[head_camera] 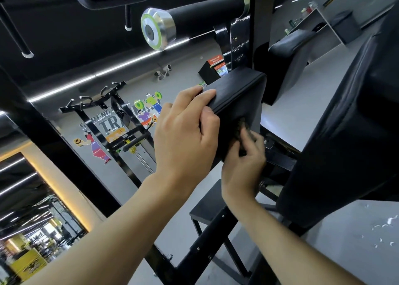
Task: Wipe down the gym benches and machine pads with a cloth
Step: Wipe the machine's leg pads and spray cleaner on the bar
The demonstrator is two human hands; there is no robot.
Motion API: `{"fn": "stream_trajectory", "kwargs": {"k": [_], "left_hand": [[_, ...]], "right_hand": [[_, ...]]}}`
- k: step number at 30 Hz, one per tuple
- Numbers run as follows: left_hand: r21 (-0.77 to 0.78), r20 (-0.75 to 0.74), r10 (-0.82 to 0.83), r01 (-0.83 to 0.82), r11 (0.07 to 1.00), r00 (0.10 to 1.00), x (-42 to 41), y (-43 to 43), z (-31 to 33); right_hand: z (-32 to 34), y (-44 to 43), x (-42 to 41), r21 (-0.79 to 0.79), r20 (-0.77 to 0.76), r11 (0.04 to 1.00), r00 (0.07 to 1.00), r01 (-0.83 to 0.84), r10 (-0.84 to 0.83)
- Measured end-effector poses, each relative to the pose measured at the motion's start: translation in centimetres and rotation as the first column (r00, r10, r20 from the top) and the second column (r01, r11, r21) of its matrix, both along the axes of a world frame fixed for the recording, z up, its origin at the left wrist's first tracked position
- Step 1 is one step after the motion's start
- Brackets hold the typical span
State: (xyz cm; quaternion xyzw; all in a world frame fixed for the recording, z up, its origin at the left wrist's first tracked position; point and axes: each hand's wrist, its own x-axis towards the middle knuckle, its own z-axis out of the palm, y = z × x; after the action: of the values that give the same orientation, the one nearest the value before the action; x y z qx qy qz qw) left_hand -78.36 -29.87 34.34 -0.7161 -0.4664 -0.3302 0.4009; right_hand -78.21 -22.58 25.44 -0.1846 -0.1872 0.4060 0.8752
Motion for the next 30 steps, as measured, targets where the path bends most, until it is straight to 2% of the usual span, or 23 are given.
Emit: {"fn": "stream_trajectory", "kwargs": {"k": [3,8,12,14,17,19,22,24,27,30], "left_hand": [[-0.006,0.001,0.006,-0.006,1.0,1.0,0.0,0.0,0.0],[0.008,0.014,-0.007,0.007,1.0,1.0,0.1,0.1,-0.1],[0.0,0.012,-0.001,0.001,1.0,1.0,0.1,0.0,-0.2],[0.0,0.015,0.003,-0.003,1.0,1.0,0.2,-0.1,-0.2],[0.007,0.017,-0.013,0.013,1.0,1.0,0.2,0.0,-0.2],[0.002,0.015,-0.014,0.014,1.0,1.0,0.1,0.0,-0.1],[-0.002,0.008,0.004,-0.004,1.0,1.0,0.0,0.1,-0.1],[-0.01,0.008,0.017,-0.017,1.0,1.0,0.1,-0.1,-0.2],[-0.006,0.013,0.009,-0.009,1.0,1.0,0.2,-0.1,-0.1],[-0.018,0.007,0.02,-0.02,1.0,1.0,0.1,-0.3,0.0]], "right_hand": [[0.5,1.8,0.8,-0.074,-0.041,0.993,0.995,-0.096,0.093],[-0.8,-1.6,-0.9,-0.011,-0.043,0.988,0.988,-0.152,0.151],[0.1,1.9,0.4,-0.069,-0.168,0.958,0.95,-0.277,0.263],[-0.3,0.5,0.3,-0.08,-0.113,0.961,0.96,-0.266,0.256],[-0.9,-3.6,-0.6,-0.008,-0.028,0.966,0.966,-0.259,0.259],[-0.9,-2.3,-1.1,-0.022,-0.074,0.962,0.96,-0.271,0.269],[-0.3,1.1,-0.8,-0.079,-0.176,0.919,0.913,-0.385,0.367],[-0.7,-0.1,-1.0,-0.109,-0.166,0.908,0.908,-0.404,0.384],[-1.2,-3.5,-1.3,-0.051,-0.12,0.919,0.916,-0.391,0.383],[-0.6,-2.0,-1.1,-0.08,-0.158,0.911,0.907,-0.406,0.39]]}}
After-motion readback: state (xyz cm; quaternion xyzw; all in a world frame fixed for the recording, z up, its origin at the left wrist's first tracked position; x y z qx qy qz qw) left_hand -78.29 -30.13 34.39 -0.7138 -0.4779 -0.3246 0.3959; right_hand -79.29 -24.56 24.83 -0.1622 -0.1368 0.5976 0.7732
